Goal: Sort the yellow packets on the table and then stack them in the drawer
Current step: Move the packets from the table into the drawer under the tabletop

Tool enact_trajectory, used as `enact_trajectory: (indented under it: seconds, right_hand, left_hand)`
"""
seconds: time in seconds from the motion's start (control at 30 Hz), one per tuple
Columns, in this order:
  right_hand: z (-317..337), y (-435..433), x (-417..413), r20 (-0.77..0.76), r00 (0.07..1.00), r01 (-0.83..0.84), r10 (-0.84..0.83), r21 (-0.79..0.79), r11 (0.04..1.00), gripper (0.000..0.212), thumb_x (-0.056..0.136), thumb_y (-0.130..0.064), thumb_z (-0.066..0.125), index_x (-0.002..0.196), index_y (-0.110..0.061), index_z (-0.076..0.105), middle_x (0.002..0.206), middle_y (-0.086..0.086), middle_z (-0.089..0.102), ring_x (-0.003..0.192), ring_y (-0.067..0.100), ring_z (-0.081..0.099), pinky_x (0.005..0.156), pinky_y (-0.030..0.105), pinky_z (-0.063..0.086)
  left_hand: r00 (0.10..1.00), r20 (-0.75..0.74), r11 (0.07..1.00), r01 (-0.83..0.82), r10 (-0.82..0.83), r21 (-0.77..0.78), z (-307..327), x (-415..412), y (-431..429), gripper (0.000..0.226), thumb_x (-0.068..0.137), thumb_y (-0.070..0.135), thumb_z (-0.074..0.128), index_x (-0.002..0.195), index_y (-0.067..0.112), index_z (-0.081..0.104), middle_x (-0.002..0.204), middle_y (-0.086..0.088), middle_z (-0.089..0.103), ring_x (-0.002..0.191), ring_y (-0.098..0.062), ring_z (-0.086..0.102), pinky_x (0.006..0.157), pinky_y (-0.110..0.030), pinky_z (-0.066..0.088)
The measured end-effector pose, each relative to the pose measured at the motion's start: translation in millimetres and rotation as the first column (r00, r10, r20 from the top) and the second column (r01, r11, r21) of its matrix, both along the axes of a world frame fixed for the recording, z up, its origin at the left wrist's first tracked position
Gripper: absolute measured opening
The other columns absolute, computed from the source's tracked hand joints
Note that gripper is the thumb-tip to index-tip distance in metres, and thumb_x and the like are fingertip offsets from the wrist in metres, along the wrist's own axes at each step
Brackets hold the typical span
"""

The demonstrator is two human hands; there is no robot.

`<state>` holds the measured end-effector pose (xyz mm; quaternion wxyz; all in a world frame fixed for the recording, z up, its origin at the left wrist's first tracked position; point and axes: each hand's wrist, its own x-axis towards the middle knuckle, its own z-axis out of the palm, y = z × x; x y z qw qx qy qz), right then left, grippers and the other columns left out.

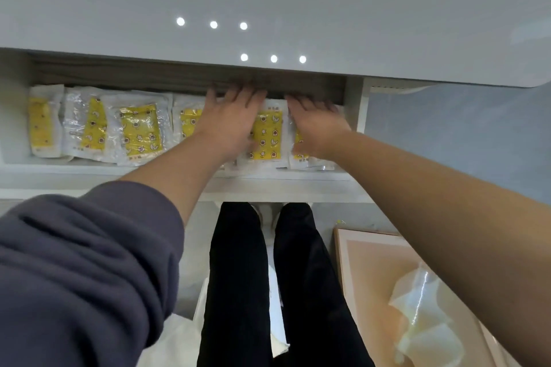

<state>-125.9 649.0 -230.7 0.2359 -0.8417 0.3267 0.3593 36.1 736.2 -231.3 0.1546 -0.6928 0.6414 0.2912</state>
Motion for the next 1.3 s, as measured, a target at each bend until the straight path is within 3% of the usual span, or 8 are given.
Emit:
enact_trajectory:
  seconds: [0.13, 0.23, 0.37, 0.5, 0.7, 1.0, 1.3]
  right_hand:
    - [-7, -14, -15, -0.083, 0.996, -0.023, 0.021, -0.022, 1.0, 0.109, 0.075, -0.037, 0.078, 0.154, -0.02, 0.005, 0.155, 0.008, 0.028, 0.14, 0.03, 0.032, 0.114, 0.046, 0.028]
    - [-7, -23, -27, -0.14, 0.99, 0.007, -0.009, -0.019, 1.0, 0.104, 0.077, -0.035, 0.077, 0.154, -0.017, 0.008, 0.152, 0.011, 0.032, 0.138, 0.031, 0.033, 0.112, 0.043, 0.031]
    - [-5, -33, -23, -0.086, 0.994, 0.065, -0.061, 0.048, 0.997, 0.108, 0.077, -0.039, 0.078, 0.154, -0.02, 0.005, 0.153, 0.011, 0.032, 0.136, 0.032, 0.036, 0.109, 0.043, 0.036]
    - [-7, -39, -19, -0.077, 0.996, 0.043, -0.034, 0.118, 0.992, 0.112, 0.074, -0.037, 0.081, 0.155, -0.023, 0.004, 0.157, 0.005, 0.027, 0.138, 0.029, 0.036, 0.108, 0.038, 0.036]
    - [-12, -39, -25, -0.048, 0.999, 0.023, -0.018, 0.116, 0.993, 0.105, 0.072, -0.035, 0.083, 0.152, -0.026, 0.016, 0.151, 0.002, 0.036, 0.133, 0.027, 0.041, 0.103, 0.036, 0.04]
    - [-9, -44, -25, -0.016, 0.999, 0.045, -0.043, 0.168, 0.985, 0.103, 0.074, -0.025, 0.082, 0.152, -0.027, 0.015, 0.147, 0.004, 0.041, 0.122, 0.026, 0.05, 0.087, 0.028, 0.045]
    - [-12, -40, -26, -0.002, 0.998, 0.06, -0.06, 0.167, 0.984, 0.101, 0.075, -0.025, 0.08, 0.152, -0.028, 0.015, 0.145, 0.005, 0.045, 0.123, 0.027, 0.051, 0.092, 0.032, 0.047]
  left_hand:
    - [0.998, -0.049, 0.997, 0.047, -0.044, 0.055, -15, -18, -9, 0.103, 0.073, 0.048, 0.076, 0.151, 0.016, 0.016, 0.156, -0.006, 0.025, 0.145, -0.027, 0.019, 0.115, -0.058, 0.011]
    - [0.999, -0.045, 0.996, 0.033, -0.03, 0.08, -16, -27, -17, 0.105, 0.069, 0.052, 0.078, 0.15, 0.017, 0.02, 0.152, -0.006, 0.031, 0.141, -0.029, 0.026, 0.116, -0.055, 0.017]
    - [0.996, -0.07, 0.996, -0.056, 0.061, 0.067, -13, -22, -29, 0.103, 0.071, 0.065, 0.069, 0.149, 0.019, 0.021, 0.151, -0.009, 0.032, 0.138, -0.033, 0.031, 0.111, -0.053, 0.026]
    - [0.999, -0.02, 0.992, -0.036, 0.038, 0.125, -20, -24, -31, 0.101, 0.07, 0.069, 0.066, 0.147, 0.017, 0.026, 0.149, -0.011, 0.036, 0.135, -0.035, 0.035, 0.111, -0.053, 0.027]
    - [0.998, -0.012, 0.994, -0.053, 0.055, 0.097, -23, -29, -28, 0.096, 0.069, 0.069, 0.067, 0.142, 0.016, 0.033, 0.145, -0.01, 0.041, 0.133, -0.034, 0.037, 0.11, -0.053, 0.027]
    - [1.0, -0.005, 0.996, 0.0, 0.001, 0.093, -21, -33, -32, 0.092, 0.073, 0.069, 0.064, 0.143, 0.017, 0.034, 0.145, -0.011, 0.041, 0.133, -0.036, 0.038, 0.11, -0.054, 0.028]
    - [1.0, -0.015, 0.999, -0.004, 0.005, 0.044, -22, -31, -29, 0.089, 0.072, 0.067, 0.065, 0.14, 0.016, 0.039, 0.142, -0.014, 0.045, 0.131, -0.037, 0.041, 0.107, -0.054, 0.029]
